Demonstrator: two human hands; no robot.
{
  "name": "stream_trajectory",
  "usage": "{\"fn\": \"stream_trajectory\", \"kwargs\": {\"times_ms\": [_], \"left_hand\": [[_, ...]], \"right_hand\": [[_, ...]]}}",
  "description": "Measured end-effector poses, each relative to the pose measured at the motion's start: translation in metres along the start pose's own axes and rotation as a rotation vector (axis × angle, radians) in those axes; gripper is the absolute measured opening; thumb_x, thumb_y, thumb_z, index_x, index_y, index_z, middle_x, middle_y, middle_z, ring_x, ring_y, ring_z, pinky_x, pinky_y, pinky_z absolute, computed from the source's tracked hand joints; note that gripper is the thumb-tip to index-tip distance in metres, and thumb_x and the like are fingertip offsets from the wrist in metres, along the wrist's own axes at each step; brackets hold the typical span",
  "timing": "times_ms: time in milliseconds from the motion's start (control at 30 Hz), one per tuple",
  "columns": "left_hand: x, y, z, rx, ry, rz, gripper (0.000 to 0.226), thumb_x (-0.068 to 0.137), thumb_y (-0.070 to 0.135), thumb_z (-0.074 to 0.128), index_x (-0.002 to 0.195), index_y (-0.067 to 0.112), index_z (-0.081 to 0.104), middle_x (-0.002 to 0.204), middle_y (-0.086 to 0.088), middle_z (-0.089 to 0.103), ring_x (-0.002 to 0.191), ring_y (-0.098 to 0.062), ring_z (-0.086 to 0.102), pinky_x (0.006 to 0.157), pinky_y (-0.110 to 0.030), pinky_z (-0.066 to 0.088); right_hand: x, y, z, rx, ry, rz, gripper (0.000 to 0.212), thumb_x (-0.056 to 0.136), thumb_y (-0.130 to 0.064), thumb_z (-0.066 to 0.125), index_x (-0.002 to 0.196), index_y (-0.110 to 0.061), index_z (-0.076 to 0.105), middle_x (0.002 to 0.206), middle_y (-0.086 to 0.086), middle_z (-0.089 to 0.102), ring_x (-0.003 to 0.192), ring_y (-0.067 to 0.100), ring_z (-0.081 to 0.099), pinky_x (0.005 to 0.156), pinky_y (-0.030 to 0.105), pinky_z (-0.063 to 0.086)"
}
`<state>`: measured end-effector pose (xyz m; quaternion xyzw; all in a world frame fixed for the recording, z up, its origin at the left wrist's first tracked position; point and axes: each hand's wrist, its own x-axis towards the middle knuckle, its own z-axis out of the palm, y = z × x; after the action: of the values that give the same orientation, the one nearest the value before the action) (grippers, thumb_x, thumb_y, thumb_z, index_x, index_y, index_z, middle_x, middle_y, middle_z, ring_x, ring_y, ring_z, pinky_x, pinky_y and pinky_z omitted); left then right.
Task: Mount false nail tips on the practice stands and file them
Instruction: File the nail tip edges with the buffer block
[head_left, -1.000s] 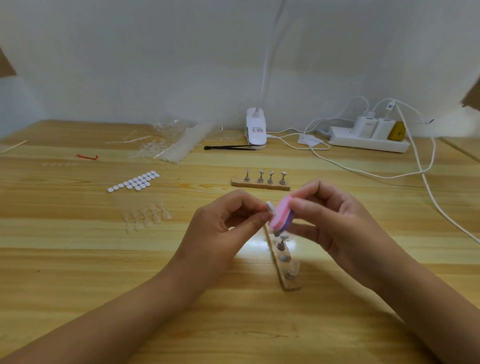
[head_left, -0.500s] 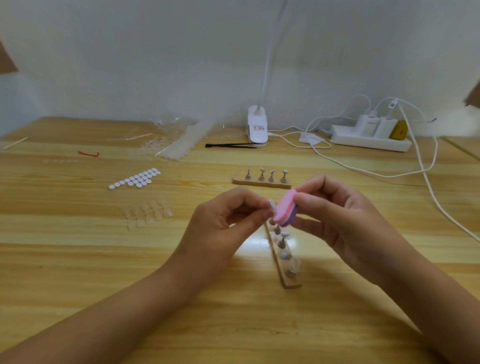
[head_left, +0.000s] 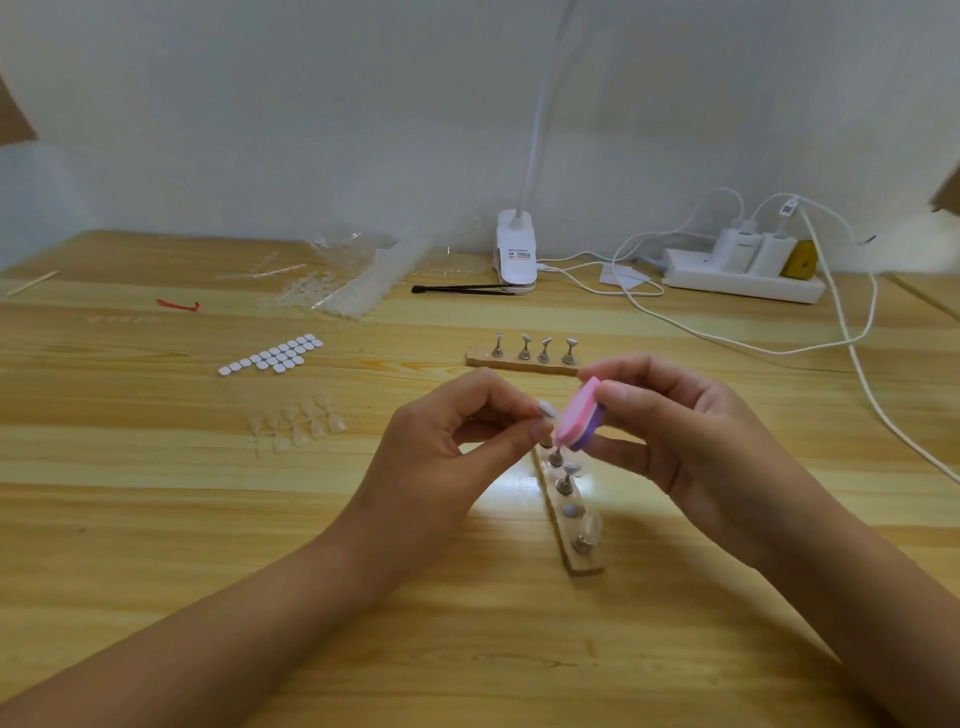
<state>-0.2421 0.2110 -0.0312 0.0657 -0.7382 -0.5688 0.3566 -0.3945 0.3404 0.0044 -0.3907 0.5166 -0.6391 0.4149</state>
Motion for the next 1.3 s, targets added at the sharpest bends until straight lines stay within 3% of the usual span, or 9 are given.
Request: {"fn": "stream_trajectory", "kwargs": {"times_ms": [133, 233, 367, 467, 633, 833, 1067, 1233, 1300], "left_hand": [[0.0, 0.001, 0.0, 0.024, 0.007, 0.01, 0.004, 0.085, 0.025, 0.071, 0.087, 0.028, 0.07, 0.088, 0.003, 0.073, 0.089, -0.016, 0.071, 0.08, -0.02, 0.053], [-0.001, 0.002, 0.0, 0.057, 0.014, 0.017, 0.006, 0.083, 0.026, 0.071, 0.085, 0.031, 0.069, 0.087, 0.004, 0.073, 0.087, -0.015, 0.071, 0.079, -0.017, 0.052], [-0.001, 0.002, 0.002, 0.076, 0.019, 0.016, 0.007, 0.082, 0.026, 0.071, 0.083, 0.032, 0.069, 0.087, 0.005, 0.073, 0.085, -0.011, 0.07, 0.078, -0.015, 0.051], [-0.002, 0.002, 0.001, 0.089, 0.015, 0.024, 0.006, 0.083, 0.026, 0.071, 0.084, 0.031, 0.069, 0.087, 0.004, 0.073, 0.086, -0.012, 0.07, 0.078, -0.015, 0.052], [-0.001, 0.001, 0.001, 0.122, 0.021, 0.017, 0.006, 0.083, 0.026, 0.071, 0.084, 0.031, 0.068, 0.085, 0.005, 0.072, 0.085, -0.014, 0.07, 0.077, -0.017, 0.052], [-0.003, 0.003, 0.002, 0.095, -0.002, 0.026, 0.004, 0.083, 0.024, 0.071, 0.086, 0.023, 0.069, 0.086, 0.003, 0.072, 0.084, -0.012, 0.069, 0.078, -0.015, 0.052], [-0.001, 0.002, 0.002, 0.063, -0.004, 0.012, 0.008, 0.084, 0.021, 0.069, 0.091, 0.022, 0.071, 0.09, 0.005, 0.073, 0.091, -0.015, 0.071, 0.083, -0.02, 0.053], [-0.002, 0.003, 0.002, 0.045, -0.033, 0.011, 0.007, 0.086, 0.018, 0.072, 0.09, 0.023, 0.071, 0.092, 0.006, 0.074, 0.092, -0.016, 0.071, 0.083, -0.018, 0.053], [-0.003, 0.003, 0.003, 0.027, -0.036, -0.008, 0.006, 0.087, 0.017, 0.072, 0.089, 0.022, 0.071, 0.092, 0.003, 0.074, 0.093, -0.018, 0.071, 0.085, -0.022, 0.054]], "right_hand": [[-0.003, 0.0, 0.005, -0.031, -0.059, 0.019, 0.018, 0.075, -0.021, 0.075, 0.091, -0.012, 0.073, 0.089, 0.009, 0.071, 0.083, 0.02, 0.071, 0.07, 0.027, 0.058], [-0.001, -0.001, 0.003, -0.002, 0.054, -0.015, 0.018, 0.074, -0.021, 0.077, 0.09, -0.013, 0.073, 0.087, 0.006, 0.071, 0.083, 0.019, 0.071, 0.071, 0.024, 0.057], [-0.003, -0.003, 0.003, -0.033, -0.022, -0.022, 0.016, 0.076, -0.02, 0.076, 0.09, -0.014, 0.074, 0.087, 0.007, 0.071, 0.083, 0.019, 0.07, 0.072, 0.025, 0.057], [-0.001, -0.001, 0.001, -0.029, 0.038, -0.033, 0.013, 0.075, -0.02, 0.075, 0.088, -0.016, 0.074, 0.085, 0.005, 0.07, 0.082, 0.016, 0.071, 0.072, 0.024, 0.057], [-0.003, -0.001, 0.004, -0.072, -0.095, 0.028, 0.018, 0.076, -0.021, 0.075, 0.092, -0.014, 0.073, 0.09, 0.009, 0.072, 0.084, 0.021, 0.071, 0.074, 0.026, 0.057], [0.003, 0.001, -0.003, 0.043, 0.132, 0.006, 0.021, 0.07, -0.02, 0.075, 0.09, -0.011, 0.071, 0.084, 0.006, 0.071, 0.08, 0.015, 0.07, 0.07, 0.021, 0.056], [-0.003, -0.006, -0.003, -0.047, -0.186, 0.076, 0.015, 0.077, -0.017, 0.075, 0.091, -0.013, 0.072, 0.087, 0.007, 0.069, 0.08, 0.017, 0.07, 0.07, 0.024, 0.056], [0.005, -0.001, -0.008, 0.103, 0.196, -0.004, 0.021, 0.074, -0.017, 0.071, 0.093, -0.009, 0.065, 0.08, 0.003, 0.072, 0.074, 0.011, 0.07, 0.067, 0.018, 0.055], [0.006, -0.002, -0.013, 0.143, 0.211, 0.003, 0.02, 0.074, -0.016, 0.073, 0.091, -0.009, 0.065, 0.078, 0.004, 0.071, 0.071, 0.01, 0.068, 0.065, 0.018, 0.055]]}}
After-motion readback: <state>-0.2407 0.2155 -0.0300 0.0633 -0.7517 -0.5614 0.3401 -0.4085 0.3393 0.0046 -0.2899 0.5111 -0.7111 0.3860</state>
